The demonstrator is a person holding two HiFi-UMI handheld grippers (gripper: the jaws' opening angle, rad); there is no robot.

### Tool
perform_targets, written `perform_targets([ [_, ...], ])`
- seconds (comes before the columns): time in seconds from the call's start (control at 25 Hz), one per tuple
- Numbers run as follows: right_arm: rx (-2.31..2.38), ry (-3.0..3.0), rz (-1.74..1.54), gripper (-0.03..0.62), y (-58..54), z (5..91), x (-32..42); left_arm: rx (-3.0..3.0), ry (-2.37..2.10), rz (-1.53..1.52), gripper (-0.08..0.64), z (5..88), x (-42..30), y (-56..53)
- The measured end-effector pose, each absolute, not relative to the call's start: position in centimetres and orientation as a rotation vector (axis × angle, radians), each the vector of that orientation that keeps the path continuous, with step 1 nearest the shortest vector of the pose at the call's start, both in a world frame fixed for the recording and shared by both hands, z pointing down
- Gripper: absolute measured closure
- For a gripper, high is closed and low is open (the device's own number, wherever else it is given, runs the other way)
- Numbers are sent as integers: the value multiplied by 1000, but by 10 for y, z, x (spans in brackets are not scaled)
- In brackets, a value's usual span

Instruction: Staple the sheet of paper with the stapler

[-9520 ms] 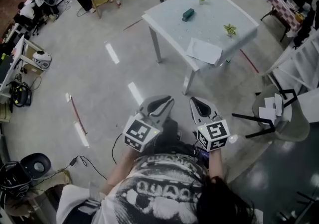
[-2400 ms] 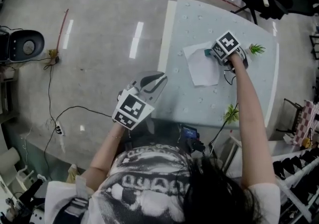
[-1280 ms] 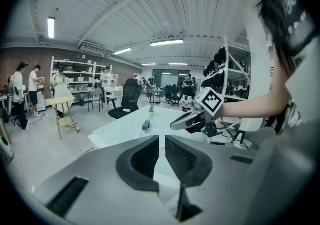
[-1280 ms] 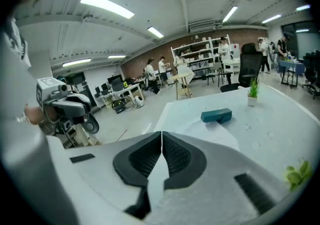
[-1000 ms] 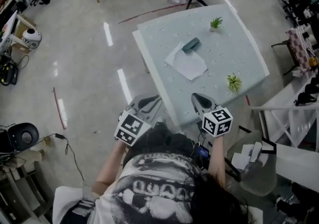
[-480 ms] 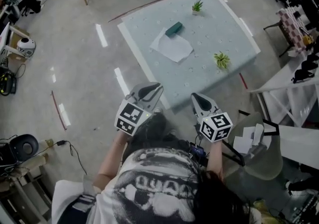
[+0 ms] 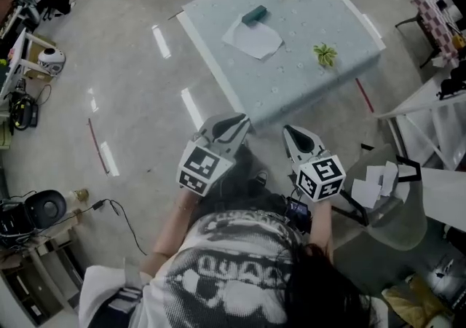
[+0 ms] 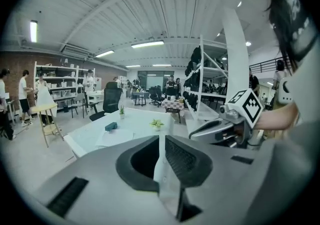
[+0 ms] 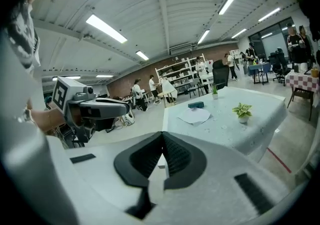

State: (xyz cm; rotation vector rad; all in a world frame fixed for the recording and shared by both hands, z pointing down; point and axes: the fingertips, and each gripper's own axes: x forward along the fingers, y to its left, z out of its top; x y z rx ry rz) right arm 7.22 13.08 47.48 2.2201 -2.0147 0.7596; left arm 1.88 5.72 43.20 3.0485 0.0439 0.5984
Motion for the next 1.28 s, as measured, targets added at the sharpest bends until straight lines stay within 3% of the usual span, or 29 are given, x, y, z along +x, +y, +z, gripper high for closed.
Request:
perform_targets([
  [1.28,2161,-2059,591,604,198,468,21,3077,66,584,526,436,-34,149],
])
